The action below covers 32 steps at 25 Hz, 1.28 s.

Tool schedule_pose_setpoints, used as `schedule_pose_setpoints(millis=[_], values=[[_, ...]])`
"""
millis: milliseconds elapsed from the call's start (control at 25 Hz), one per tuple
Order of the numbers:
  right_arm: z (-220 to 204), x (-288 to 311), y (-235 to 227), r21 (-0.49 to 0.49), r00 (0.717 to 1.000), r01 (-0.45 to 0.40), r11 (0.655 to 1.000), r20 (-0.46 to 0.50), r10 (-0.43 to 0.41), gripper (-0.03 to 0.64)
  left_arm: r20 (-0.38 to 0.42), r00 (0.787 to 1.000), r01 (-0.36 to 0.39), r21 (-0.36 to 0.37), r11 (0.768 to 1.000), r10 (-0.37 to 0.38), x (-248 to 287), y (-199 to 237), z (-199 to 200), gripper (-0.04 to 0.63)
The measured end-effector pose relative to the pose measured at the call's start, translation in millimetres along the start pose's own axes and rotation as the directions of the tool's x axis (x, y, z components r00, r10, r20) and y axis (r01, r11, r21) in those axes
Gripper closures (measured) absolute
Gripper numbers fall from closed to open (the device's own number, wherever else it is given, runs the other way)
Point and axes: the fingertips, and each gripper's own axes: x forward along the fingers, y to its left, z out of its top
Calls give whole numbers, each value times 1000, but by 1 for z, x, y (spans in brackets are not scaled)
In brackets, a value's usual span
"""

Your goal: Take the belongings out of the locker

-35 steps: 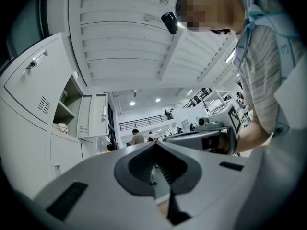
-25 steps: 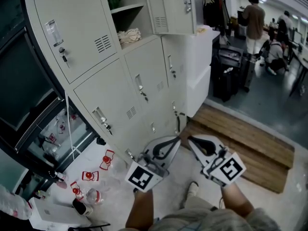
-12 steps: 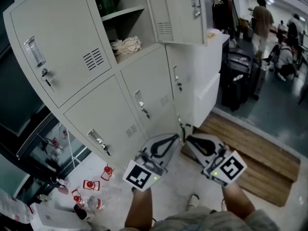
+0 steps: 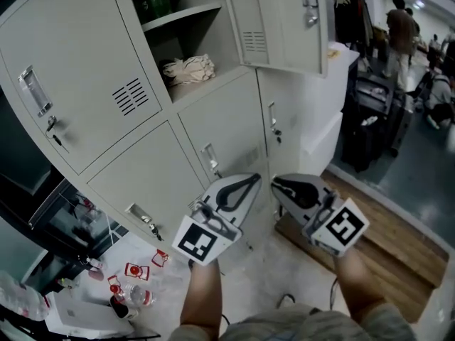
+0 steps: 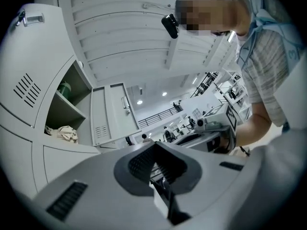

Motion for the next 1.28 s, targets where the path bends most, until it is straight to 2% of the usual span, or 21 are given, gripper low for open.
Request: schedule_pose_setpoints(millis=[440,680,800,1040,1280], values=[[19,59,-50,-114,998,-56,992,-2,56,611,23,997,-74,48,996,73,25,75,7,592],[28,87,-68,-147,999,-44,988,4,45,609,51,992,-116,-12,993,116,22,113,8,592],[32,100,-80,-160,999,-46,986,-23,42,606,71,987,-139,-39,989,142,23,129,10,592],[40,131,-107,-188,995,-74,979,-84,59,563,52,981,-181,-73,981,185,29,147,1,592],[40,165,-118,-215,986,-107,971,-146,76,541,80,983,-155,-131,979,166,32,155,-1,592]])
